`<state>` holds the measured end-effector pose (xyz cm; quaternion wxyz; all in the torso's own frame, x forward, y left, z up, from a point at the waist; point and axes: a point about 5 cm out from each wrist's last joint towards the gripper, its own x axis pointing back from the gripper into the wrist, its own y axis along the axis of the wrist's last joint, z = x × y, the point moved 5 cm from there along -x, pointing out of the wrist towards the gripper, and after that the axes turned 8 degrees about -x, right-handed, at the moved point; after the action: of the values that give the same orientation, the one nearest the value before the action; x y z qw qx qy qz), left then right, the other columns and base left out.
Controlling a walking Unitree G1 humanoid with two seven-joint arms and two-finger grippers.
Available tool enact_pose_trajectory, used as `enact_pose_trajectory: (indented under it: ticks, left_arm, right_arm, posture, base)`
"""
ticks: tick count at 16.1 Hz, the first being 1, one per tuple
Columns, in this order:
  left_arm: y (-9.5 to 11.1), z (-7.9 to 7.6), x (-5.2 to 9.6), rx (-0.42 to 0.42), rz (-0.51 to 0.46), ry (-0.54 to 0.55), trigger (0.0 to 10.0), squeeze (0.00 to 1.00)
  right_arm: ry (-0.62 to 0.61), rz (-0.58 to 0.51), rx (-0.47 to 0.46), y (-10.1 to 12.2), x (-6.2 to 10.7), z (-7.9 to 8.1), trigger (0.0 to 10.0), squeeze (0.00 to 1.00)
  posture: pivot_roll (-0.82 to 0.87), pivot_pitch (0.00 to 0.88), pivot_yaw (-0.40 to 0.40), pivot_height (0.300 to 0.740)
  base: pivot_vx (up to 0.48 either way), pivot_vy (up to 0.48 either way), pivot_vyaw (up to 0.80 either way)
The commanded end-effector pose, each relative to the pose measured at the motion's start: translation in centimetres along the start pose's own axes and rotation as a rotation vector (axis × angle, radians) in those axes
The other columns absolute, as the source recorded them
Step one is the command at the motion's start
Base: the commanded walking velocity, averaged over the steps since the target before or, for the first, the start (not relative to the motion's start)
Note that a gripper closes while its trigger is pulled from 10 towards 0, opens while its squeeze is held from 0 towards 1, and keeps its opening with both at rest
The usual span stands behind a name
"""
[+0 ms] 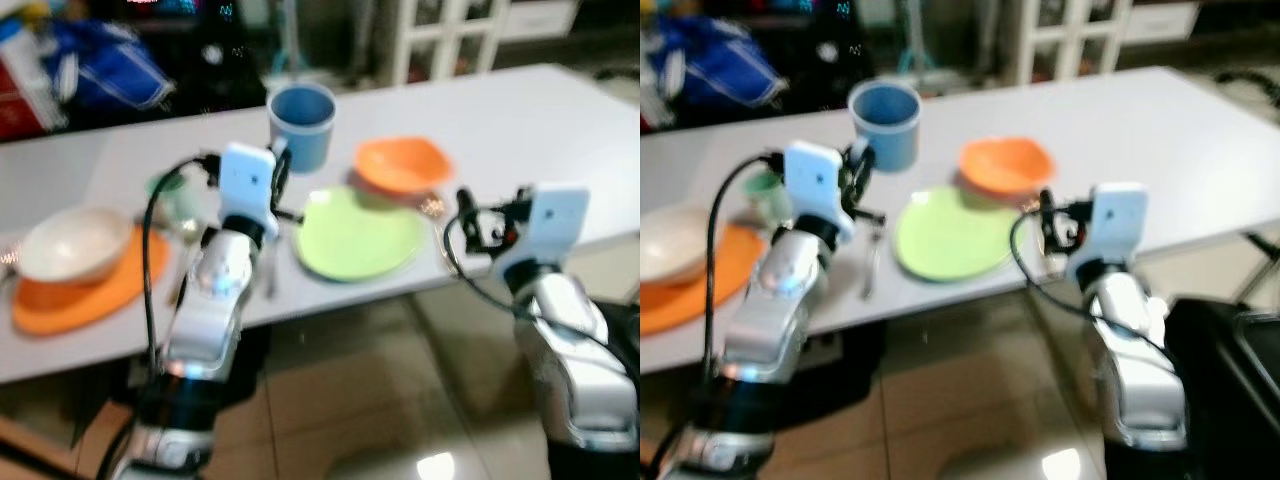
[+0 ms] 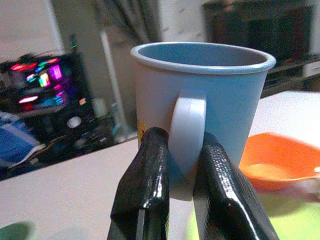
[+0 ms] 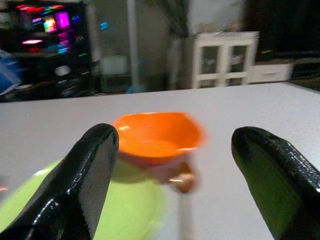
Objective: Setting the table
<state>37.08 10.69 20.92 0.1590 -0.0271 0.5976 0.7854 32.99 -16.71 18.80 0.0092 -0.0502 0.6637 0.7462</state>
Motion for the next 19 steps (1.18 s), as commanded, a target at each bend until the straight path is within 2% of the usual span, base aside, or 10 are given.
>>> enact_pose_trajectory:
  ticks: [1,6,8,10,12,13,15,19]
  left_arm:
    - [0.3,0.2,-0.1,0.003,-0.009,0.005,10.0,0.0]
    - [-0.3,-0.2,-0.3,0.009,0.016,-0.005,10.0,0.0]
    - [-1.3,0.0,-0.5,0.018,0.066,0.0,10.0,0.0]
    - [-1.9,-0.6,-0.6,0.015,0.076,-0.045,10.0,0.0]
    - [-2.1,-1.1,-1.1,0.035,0.076,-0.081,10.0,0.0]
    - [-2.4,-1.8,-1.8,0.047,0.08,-0.118,10.0,0.0]
    - [-2.8,-2.0,-2.9,0.057,0.083,-0.128,10.0,0.0]
    - [-4.8,-2.9,-4.4,0.02,0.136,-0.164,10.0,0.0]
  right_arm:
    - [0.003,-0.016,0.005,0.5,0.2,-0.2,10.0,0.0]
    - [0.006,-0.005,0.012,0.3,0.9,-0.4,10.0,0.0]
    - [0.037,-0.001,0.015,0.4,1.2,-0.2,10.0,0.0]
    - [0.08,0.005,0.002,0.6,1.8,0.2,10.0,0.0]
    - [0.103,0.016,-0.009,0.6,2.2,0.2,10.0,0.0]
    - [0.11,0.021,-0.016,0.7,2.7,-0.1,10.0,0.0]
    - [0.126,0.022,-0.019,0.9,3.2,0.0,10.0,0.0]
    - [0.191,0.033,-0.028,1.3,4.2,1.0,10.0,0.0]
  posture:
    - [-0.09,0.0,0.056,0.74]
    - [-0.11,0.0,0.061,0.74]
    - [-0.12,0.0,0.06,0.74]
    - [-0.13,0.0,0.06,0.74]
    - [-0.13,0.0,0.06,0.74]
    - [-0.15,0.0,0.062,0.74]
    - [-0.16,0.0,0.067,0.74]
    - [-0.21,0.0,0.071,0.74]
  base:
    - [0.458,0.0,0.0]
    - [0.444,0.0,0.0]
    - [0.0,0.0,0.0]
    - [0.0,0.0,0.0]
    - [0.0,0.0,0.0]
    - [0.0,0.0,0.0]
    - [0.0,0.0,0.0]
    - [0.0,0.0,0.0]
